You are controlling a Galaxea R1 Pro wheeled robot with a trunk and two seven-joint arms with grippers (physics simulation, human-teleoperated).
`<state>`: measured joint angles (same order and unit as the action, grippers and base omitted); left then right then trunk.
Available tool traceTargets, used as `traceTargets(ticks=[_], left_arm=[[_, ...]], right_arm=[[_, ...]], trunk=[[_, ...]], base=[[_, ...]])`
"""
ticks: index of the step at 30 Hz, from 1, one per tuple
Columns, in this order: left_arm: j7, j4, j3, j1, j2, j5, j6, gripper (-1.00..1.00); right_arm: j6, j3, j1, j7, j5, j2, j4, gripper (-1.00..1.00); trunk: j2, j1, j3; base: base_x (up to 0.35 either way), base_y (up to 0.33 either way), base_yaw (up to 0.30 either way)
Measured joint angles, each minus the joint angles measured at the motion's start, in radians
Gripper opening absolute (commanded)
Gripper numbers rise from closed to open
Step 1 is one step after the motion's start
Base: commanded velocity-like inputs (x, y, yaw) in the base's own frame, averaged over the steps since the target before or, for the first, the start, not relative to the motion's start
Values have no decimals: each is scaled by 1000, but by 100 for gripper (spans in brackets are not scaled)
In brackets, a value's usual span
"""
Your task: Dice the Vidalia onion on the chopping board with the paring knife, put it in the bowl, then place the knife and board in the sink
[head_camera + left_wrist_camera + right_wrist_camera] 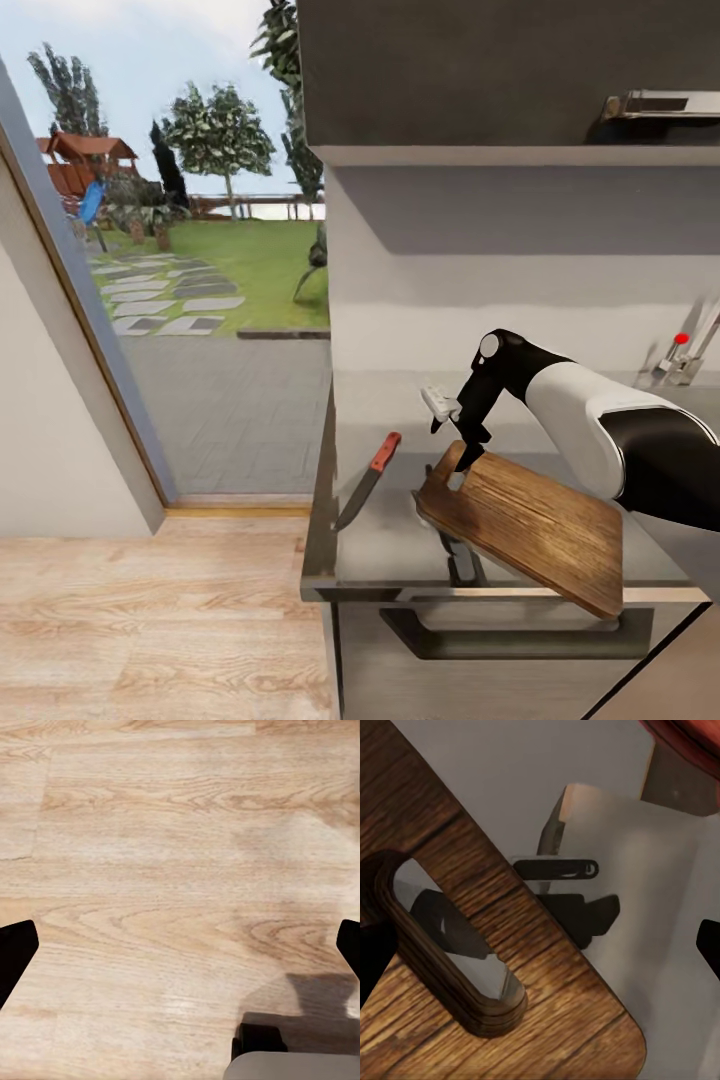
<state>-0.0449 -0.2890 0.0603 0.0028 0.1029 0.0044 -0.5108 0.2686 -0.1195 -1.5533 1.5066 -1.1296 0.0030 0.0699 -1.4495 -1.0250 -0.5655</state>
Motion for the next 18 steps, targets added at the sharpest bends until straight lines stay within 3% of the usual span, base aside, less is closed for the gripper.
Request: traceTargets(ticks=[9,18], left_arm=[[0,2,0,0,0,0,-1,100],[0,2,0,0,0,0,-1,100]], right_arm=[[-1,0,0,0,1,0,0,100],[-1,0,0,-1,1,0,0,100]], trunk=[[0,0,0],[0,0,0]], base=[[122,-74,0],[14,-8,0]])
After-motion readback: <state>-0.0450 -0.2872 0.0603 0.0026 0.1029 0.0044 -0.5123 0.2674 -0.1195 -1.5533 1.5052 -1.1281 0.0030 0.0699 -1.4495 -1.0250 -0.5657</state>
